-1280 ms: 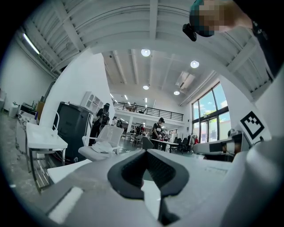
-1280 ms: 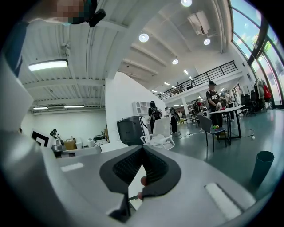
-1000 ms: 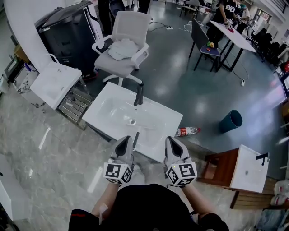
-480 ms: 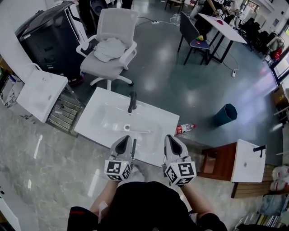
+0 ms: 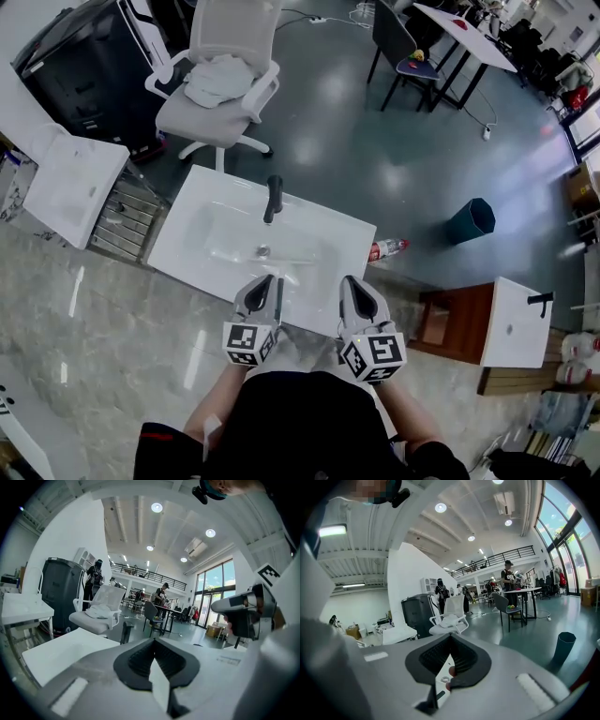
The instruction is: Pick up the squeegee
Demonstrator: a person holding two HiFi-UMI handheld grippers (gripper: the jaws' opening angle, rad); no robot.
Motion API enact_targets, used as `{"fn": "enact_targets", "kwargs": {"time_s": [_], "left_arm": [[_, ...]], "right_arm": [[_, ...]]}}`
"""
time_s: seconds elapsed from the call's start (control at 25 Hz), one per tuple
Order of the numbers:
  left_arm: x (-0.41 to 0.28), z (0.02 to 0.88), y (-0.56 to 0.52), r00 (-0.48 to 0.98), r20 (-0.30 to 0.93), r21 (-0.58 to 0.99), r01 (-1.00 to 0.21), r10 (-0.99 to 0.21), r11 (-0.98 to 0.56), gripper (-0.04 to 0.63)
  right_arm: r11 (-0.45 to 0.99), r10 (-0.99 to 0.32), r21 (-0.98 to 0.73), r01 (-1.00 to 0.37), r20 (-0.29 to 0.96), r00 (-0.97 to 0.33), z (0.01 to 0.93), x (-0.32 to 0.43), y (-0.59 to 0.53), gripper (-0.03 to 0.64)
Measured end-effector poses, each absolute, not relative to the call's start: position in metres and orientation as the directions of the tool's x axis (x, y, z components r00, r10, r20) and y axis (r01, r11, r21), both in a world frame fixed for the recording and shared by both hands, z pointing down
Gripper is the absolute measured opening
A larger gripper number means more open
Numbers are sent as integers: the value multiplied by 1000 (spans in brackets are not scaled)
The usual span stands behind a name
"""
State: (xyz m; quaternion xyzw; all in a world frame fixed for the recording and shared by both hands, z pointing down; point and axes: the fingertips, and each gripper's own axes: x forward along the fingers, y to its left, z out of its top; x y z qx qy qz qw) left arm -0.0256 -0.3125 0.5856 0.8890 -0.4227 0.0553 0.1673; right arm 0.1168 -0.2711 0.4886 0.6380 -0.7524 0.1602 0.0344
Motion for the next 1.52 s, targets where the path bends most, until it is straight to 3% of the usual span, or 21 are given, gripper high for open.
{"fn": "enact_targets", "kwargs": {"time_s": [0.64,0.72,0.88,1.52], "left_arm": [[-38,657,-317,504,421,250,-863,-754,-438,3],[-34,666,-317,503,445,255,-864,-740,-434,49],[-30,687,-325,479,488,233,-877,-729,-420,52],[-12,800,-323,390,774,237,-909,-498,-344,135]], "right_arm": [[286,-867,-223,-932,353,-351,521,110,-310,3],[303,-854,-223,-927,369,-367,524,110,-313,3],[323,-840,-220,-921,383,-386,529,113,-322,3],[330,-817,-200,-923,430,-385,545,139,-335,3]]}}
